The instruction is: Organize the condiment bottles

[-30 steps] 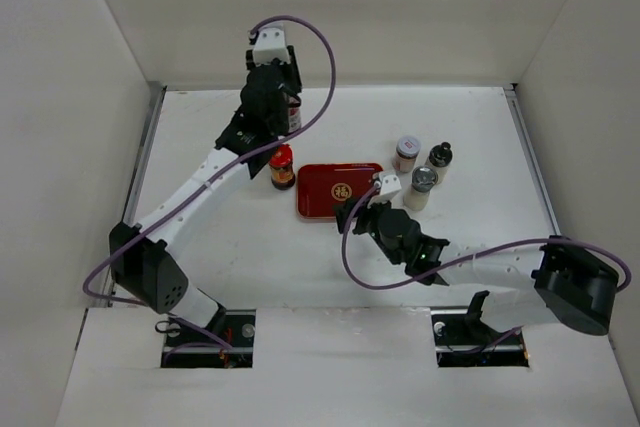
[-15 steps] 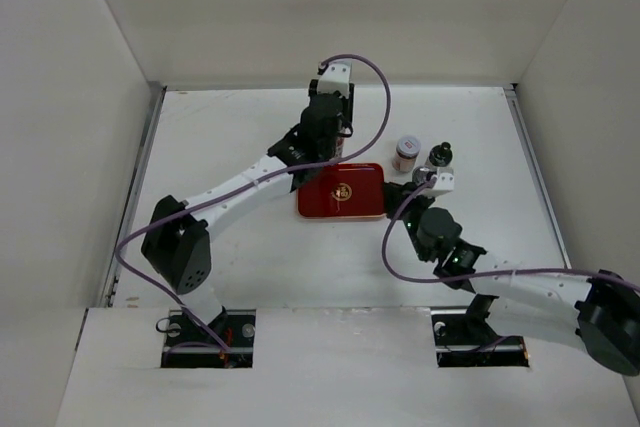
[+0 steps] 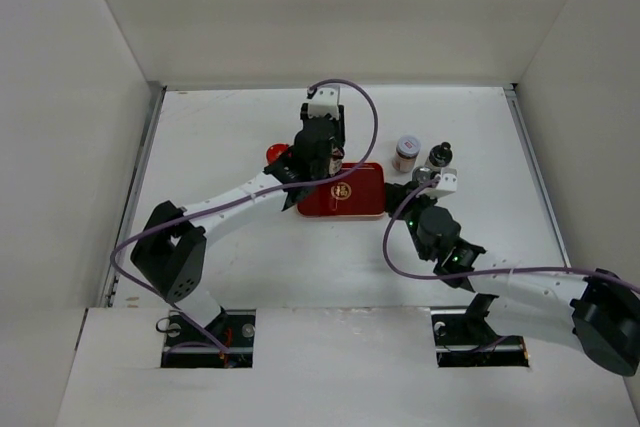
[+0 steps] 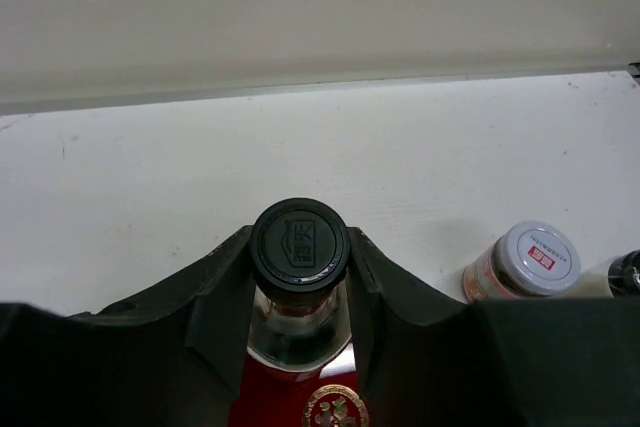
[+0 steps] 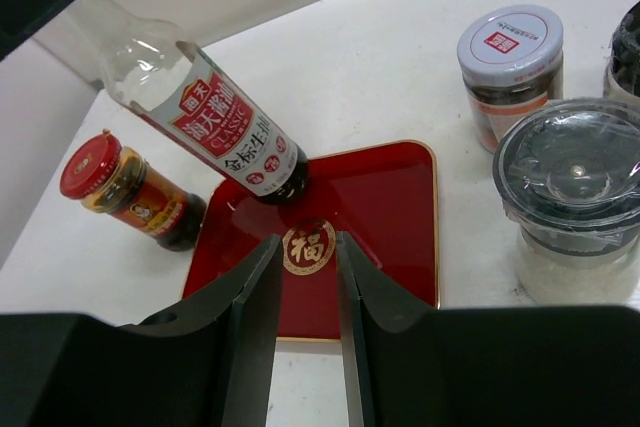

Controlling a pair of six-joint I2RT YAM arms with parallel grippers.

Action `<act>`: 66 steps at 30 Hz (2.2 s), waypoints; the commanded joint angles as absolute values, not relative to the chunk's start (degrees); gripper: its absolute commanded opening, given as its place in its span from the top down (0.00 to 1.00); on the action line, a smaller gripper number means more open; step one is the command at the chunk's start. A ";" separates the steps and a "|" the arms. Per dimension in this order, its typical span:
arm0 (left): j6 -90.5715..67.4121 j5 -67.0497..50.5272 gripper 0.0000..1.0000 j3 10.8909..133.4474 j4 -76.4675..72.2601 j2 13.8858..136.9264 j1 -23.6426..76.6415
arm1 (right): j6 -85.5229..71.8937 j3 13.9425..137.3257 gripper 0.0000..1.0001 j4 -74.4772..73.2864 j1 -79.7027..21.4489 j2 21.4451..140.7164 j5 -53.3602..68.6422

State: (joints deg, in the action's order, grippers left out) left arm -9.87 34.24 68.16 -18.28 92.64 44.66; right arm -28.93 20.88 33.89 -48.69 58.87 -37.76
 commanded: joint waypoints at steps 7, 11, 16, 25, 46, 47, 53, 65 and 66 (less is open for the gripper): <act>-12.13 36.12 0.91 63.46 -27.16 82.09 45.04 | -30.06 21.71 0.65 35.86 -48.12 60.03 -36.91; -12.13 36.56 0.91 61.88 -27.51 81.56 44.60 | -29.71 21.88 0.65 36.12 -48.21 60.29 -36.74; -11.95 36.30 0.91 60.73 -28.30 82.18 43.55 | -29.88 21.97 0.64 36.12 -48.21 60.03 -36.04; -11.51 35.51 0.91 60.21 -28.83 82.53 42.32 | -29.79 22.50 0.63 36.12 -48.21 61.52 -34.72; -11.69 36.12 0.18 56.34 -28.39 78.85 43.28 | -29.97 22.41 0.51 36.12 -48.21 61.61 -35.16; -11.69 36.73 0.16 55.73 -28.39 77.71 43.37 | -29.97 22.41 0.51 36.12 -48.21 61.61 -34.98; -12.91 39.02 0.17 49.06 -28.21 68.93 43.55 | -29.97 22.24 0.50 36.12 -48.12 61.35 -34.89; -22.06 29.55 0.19 41.21 -8.27 63.88 36.52 | -30.06 22.41 0.42 36.21 -48.03 61.96 -35.25; -21.80 28.40 0.18 41.66 -8.00 65.03 36.17 | -30.06 22.41 0.42 36.21 -48.03 62.14 -35.07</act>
State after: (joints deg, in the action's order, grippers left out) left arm -20.43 33.67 40.47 -13.69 62.41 37.54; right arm -29.61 20.91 33.89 -48.38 61.63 -35.53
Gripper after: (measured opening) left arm 0.809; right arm 0.573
